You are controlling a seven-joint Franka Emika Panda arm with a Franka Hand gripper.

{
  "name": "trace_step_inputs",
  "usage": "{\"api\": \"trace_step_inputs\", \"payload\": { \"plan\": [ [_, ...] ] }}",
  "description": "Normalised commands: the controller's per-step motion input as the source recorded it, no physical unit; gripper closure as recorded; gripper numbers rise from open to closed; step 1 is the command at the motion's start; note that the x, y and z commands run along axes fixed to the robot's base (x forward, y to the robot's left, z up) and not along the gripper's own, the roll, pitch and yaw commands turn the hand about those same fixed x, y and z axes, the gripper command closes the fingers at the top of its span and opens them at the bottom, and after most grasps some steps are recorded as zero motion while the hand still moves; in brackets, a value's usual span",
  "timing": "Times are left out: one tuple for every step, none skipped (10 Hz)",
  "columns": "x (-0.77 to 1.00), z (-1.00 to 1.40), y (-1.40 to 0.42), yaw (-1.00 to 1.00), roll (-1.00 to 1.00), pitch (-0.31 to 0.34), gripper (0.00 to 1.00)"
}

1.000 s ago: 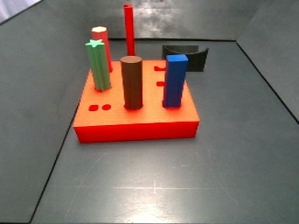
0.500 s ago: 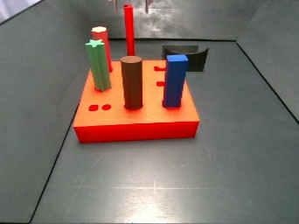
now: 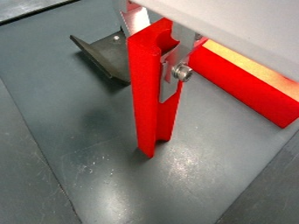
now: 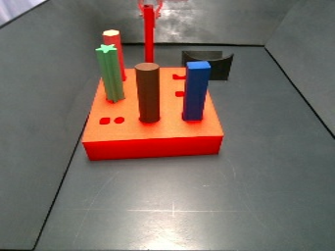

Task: Pick up the arch object. Move up. Move to above the board. Insert the arch object.
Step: Pick up the arch object.

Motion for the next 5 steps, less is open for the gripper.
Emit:
{"api": "trace_step_inputs", "payload": {
  "plan": [
    [0.00, 0.00, 0.00, 0.00, 0.00, 0.000, 1.00],
    [0.00, 0.00, 0.00, 0.00, 0.00, 0.000, 1.00],
    [0.00, 0.00, 0.00, 0.00, 0.00, 0.000, 1.00],
    [0.00, 0.00, 0.00, 0.00, 0.00, 0.000, 1.00],
    [0.00, 0.00, 0.00, 0.00, 0.00, 0.000, 1.00]
  ]
}}
